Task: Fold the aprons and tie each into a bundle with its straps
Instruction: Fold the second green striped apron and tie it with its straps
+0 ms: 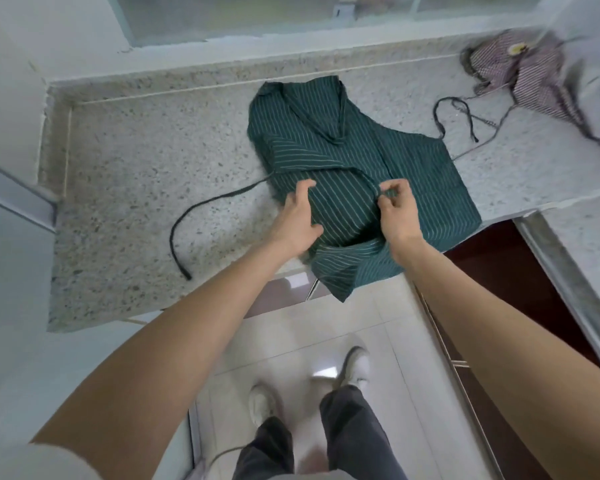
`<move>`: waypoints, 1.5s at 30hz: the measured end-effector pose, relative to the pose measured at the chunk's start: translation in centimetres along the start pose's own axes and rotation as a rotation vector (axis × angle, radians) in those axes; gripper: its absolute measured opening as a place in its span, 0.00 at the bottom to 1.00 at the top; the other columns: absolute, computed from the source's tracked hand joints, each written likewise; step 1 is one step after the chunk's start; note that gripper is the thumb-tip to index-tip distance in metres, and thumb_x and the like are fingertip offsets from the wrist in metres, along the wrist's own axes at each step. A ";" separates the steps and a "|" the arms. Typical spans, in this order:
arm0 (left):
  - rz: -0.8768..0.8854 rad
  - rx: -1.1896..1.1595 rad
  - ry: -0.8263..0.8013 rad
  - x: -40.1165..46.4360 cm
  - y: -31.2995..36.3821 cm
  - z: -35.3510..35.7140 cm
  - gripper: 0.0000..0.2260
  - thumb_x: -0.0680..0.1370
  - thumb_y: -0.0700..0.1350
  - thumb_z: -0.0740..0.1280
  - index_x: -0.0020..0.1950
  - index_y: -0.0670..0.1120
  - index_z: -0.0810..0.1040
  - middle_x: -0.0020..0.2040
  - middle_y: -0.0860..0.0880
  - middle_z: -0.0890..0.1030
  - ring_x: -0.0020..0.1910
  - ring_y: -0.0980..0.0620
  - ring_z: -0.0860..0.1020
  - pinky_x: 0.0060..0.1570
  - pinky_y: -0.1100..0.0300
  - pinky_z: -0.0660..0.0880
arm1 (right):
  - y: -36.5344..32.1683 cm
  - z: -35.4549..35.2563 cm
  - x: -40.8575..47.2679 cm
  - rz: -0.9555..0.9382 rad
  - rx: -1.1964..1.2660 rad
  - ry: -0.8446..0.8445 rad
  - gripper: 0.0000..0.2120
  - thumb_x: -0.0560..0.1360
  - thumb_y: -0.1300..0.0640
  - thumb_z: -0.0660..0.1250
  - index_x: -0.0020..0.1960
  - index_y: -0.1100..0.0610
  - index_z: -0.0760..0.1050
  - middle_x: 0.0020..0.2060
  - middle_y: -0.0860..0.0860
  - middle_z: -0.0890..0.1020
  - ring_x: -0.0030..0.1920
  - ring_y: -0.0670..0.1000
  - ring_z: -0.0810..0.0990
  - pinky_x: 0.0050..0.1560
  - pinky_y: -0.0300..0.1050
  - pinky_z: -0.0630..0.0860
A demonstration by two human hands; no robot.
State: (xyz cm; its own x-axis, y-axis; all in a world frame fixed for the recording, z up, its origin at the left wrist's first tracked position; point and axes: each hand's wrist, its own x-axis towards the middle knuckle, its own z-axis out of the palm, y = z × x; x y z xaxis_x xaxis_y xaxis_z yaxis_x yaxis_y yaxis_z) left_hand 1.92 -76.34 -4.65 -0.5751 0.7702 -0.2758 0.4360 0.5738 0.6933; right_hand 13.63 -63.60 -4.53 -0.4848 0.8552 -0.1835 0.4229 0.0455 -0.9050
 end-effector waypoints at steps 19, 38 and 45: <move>-0.247 0.497 -0.352 10.9 8.4 11.5 0.52 0.67 0.59 0.74 0.76 0.59 0.38 0.76 0.46 0.35 0.74 0.37 0.36 0.67 0.30 0.45 | 9.0 -14.9 10.4 0.098 -0.457 -0.290 0.35 0.69 0.68 0.72 0.72 0.60 0.61 0.70 0.54 0.63 0.69 0.52 0.65 0.70 0.42 0.59; -0.506 0.011 0.368 11.1 5.9 12.8 0.34 0.74 0.48 0.70 0.74 0.41 0.56 0.71 0.38 0.57 0.68 0.39 0.63 0.65 0.47 0.66 | 10.5 -14.7 14.4 0.332 -0.550 -0.208 0.27 0.77 0.46 0.64 0.67 0.64 0.67 0.62 0.61 0.75 0.63 0.60 0.72 0.61 0.50 0.68; -0.736 -0.401 0.299 13.3 4.0 11.7 0.22 0.75 0.44 0.69 0.67 0.38 0.71 0.63 0.39 0.76 0.60 0.41 0.75 0.61 0.48 0.73 | 9.0 -13.0 14.9 0.284 -0.539 -0.193 0.24 0.79 0.49 0.61 0.69 0.63 0.65 0.63 0.61 0.74 0.64 0.61 0.71 0.62 0.50 0.67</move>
State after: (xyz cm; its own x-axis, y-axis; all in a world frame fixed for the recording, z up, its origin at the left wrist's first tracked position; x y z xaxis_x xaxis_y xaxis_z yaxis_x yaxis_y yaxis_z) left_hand 4.10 -60.49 -13.30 -0.7951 0.1076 -0.5968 -0.3580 0.7111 0.6051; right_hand 20.21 -43.70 -10.45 -0.4051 0.7660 -0.4992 0.8565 0.1269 -0.5003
